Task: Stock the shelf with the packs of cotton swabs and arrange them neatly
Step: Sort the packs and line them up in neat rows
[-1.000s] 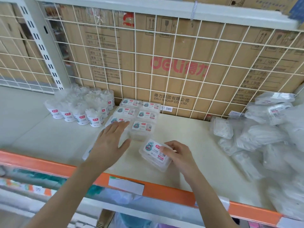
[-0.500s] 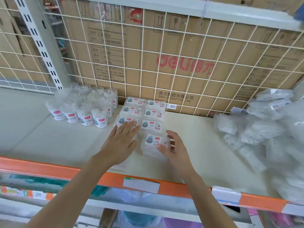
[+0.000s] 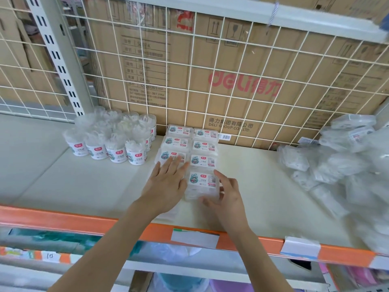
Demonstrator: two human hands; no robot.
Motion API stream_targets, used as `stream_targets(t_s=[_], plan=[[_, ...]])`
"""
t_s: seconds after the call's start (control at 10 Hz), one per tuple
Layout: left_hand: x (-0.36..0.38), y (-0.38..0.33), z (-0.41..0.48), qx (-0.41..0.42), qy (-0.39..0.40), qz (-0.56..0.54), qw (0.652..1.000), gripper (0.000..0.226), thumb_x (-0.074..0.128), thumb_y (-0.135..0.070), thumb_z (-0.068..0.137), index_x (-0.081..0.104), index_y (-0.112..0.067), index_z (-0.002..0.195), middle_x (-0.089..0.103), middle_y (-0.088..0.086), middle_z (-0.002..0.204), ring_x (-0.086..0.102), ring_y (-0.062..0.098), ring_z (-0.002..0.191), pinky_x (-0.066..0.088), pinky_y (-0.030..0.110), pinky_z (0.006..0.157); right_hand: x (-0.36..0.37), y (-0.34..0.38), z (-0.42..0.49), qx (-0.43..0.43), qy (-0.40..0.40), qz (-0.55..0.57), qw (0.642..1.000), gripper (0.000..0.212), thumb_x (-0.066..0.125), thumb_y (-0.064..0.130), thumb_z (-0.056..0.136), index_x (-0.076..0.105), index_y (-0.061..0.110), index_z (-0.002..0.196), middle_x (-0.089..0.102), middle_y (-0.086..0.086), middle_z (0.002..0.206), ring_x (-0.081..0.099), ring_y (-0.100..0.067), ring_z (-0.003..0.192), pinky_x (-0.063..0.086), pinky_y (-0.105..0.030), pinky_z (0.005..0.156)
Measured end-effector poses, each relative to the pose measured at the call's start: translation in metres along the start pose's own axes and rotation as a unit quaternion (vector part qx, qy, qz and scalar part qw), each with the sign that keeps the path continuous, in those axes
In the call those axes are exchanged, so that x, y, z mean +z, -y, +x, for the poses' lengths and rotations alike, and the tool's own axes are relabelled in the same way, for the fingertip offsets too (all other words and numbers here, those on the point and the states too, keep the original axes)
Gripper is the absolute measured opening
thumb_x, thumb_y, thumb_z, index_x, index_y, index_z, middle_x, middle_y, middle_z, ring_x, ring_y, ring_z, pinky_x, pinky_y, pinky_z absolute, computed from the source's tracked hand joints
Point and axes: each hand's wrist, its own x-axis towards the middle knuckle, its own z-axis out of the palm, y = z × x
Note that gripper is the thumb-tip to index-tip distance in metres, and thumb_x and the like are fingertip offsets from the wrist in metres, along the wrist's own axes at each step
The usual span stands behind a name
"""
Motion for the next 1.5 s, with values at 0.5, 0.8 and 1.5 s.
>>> stream_targets(t_s=[0.5, 0.8, 1.5], plan=[[-0.004, -0.002, -0.001, -0.005, 0.011, -0.017, 1.000, 0.054, 0.014, -0.042, 0.101, -0.004, -0.028, 0.151, -0.013, -0.003, 0.158, -0.015, 0.014, 0.144, -0.009, 0.037, 0.116, 0.016, 0.016, -0.001, -0.018, -0.040, -0.115, 0.992, 0.080, 0.079, 0.031, 0.071, 0.037, 0.014, 0.138, 0.043, -0.007, 0.117, 0.055, -0.027, 0.098, 0.049, -0.034, 0.073], [-0.006, -0.003, -0.003, -0.006, 0.014, -0.011, 1.000, 0.054, 0.014, -0.041, 0.101, -0.005, -0.028, 0.151, -0.013, -0.002, 0.158, -0.015, 0.015, 0.144, -0.008, 0.038, 0.116, 0.014, 0.016, -0.003, -0.003, -0.040, -0.107, 0.993, 0.076, 0.078, 0.034, 0.073, 0.039, 0.018, 0.136, 0.044, -0.007, 0.118, 0.056, -0.026, 0.098, 0.049, -0.035, 0.077], [-0.003, 0.005, 0.000, -0.002, -0.008, -0.088, 0.996, 0.052, 0.018, -0.037, 0.102, -0.001, -0.030, 0.150, -0.006, -0.007, 0.159, -0.010, 0.012, 0.145, -0.006, 0.036, 0.116, -0.022, 0.012, -0.013, 0.049, -0.035, 0.015, 0.998, 0.063, 0.062, 0.035, 0.088, 0.033, 0.024, 0.142, 0.045, 0.002, 0.135, 0.051, -0.013, 0.112, 0.042, -0.027, 0.089]])
